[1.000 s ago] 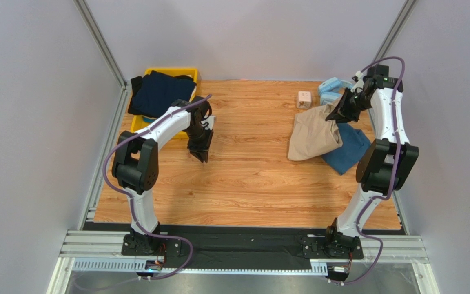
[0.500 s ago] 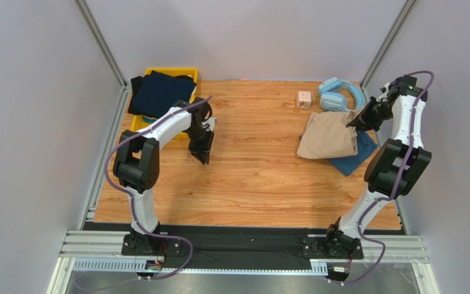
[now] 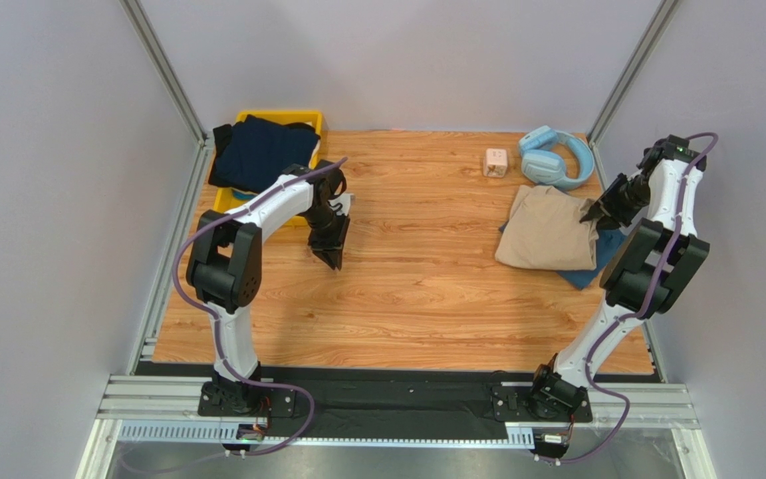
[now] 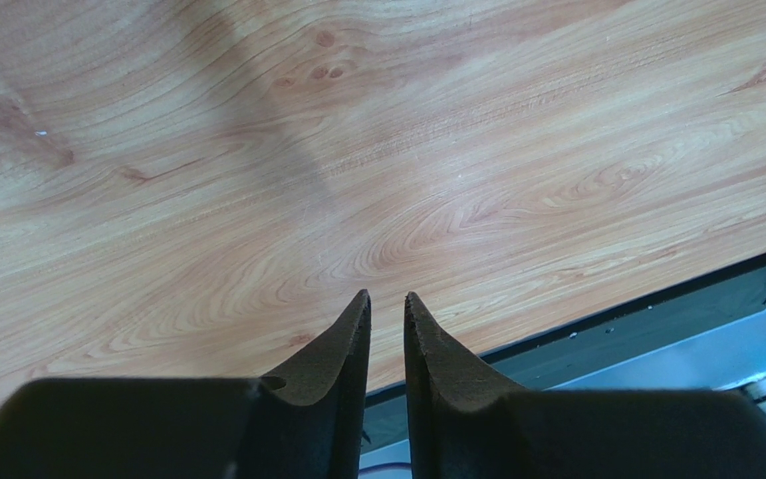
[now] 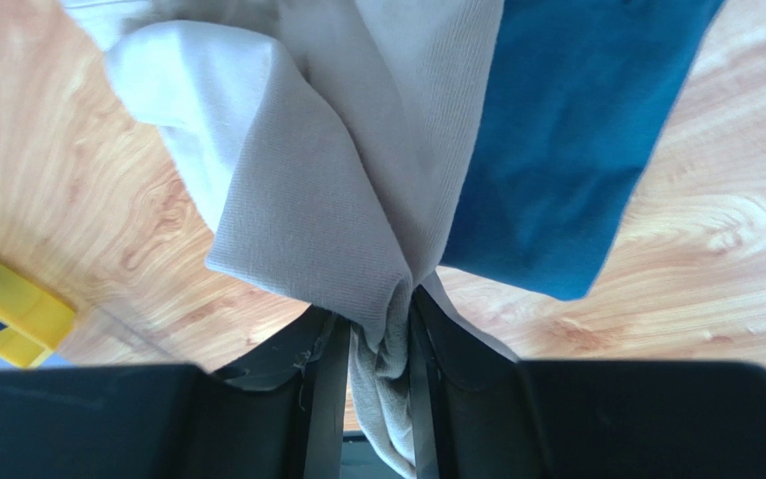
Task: Fold and stack the t-shirts
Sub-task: Put the neatly folded tshirt into the corner of the board with the right arm
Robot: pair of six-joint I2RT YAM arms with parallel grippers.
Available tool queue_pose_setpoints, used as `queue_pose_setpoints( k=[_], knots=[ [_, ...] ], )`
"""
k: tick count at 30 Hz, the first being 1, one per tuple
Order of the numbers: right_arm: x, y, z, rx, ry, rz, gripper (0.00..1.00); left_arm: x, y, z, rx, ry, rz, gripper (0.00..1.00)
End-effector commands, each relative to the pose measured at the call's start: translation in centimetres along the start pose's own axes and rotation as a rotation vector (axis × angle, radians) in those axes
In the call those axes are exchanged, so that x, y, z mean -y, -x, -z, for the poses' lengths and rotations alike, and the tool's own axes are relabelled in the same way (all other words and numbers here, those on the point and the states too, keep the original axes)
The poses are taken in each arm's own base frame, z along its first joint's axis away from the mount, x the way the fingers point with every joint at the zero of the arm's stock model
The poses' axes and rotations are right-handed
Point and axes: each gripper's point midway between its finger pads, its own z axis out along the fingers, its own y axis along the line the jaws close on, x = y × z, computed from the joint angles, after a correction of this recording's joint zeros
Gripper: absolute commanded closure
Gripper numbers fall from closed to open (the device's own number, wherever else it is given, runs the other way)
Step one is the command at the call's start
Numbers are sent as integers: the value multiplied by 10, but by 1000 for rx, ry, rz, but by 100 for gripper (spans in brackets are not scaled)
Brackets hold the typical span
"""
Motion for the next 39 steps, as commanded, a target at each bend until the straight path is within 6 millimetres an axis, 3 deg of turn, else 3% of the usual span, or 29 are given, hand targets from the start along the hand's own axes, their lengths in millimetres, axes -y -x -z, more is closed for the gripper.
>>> queue_pose_setpoints(
  k=[1, 8, 10, 13, 18, 19, 21, 22, 23, 24, 27, 32, 35, 36, 37, 39],
  knots=[
    [9, 5, 21, 43, -89, -31, 69, 4, 2, 2, -4, -20, -22, 75],
    [24, 1, 81, 210, -231, -42, 69, 7, 1, 1, -13, -35, -24, 75],
    [31, 3, 96, 265, -288, -54, 68, 9, 2, 1, -13, -45, -24, 75],
    [28, -2, 110, 301, -276, -55, 68, 11, 3, 3, -8, -49, -27, 75],
    [-14, -31, 105, 259, -23, -57, 68, 12, 7, 12, 29, -40, -30, 74],
    [-33, -39, 120, 302, 77, -34, 68, 13, 9, 15, 44, -43, -24, 73],
    [-48, -65, 111, 255, 180, -68, 67, 21, 11, 26, 83, -70, -24, 73],
    [-61, -81, 121, 258, 266, -58, 67, 24, 14, 29, 102, -82, -11, 73],
    [-70, -84, 125, 283, 315, -51, 66, 28, 16, 37, 132, -94, -13, 73],
    [-73, -99, 116, 247, 329, -55, 66, 32, 17, 42, 150, -108, -9, 73],
    [-85, -121, 129, 271, 396, -38, 65, 39, 23, 57, 207, -127, 6, 72],
    [-77, -132, 172, 438, 381, -25, 65, 45, 25, 77, 281, -140, 25, 72],
    [-68, -118, 206, 602, 332, -103, 65, 50, 20, 86, 331, -171, 25, 71],
    [-74, -115, 220, 653, 360, -103, 65, 49, 16, 82, 335, -179, 29, 71],
    [-81, -114, 234, 682, 399, -96, 65, 52, 13, 92, 370, -194, 21, 71],
    [-88, -114, 246, 692, 428, -91, 65, 54, 5, 89, 394, -225, 39, 70]
  ],
)
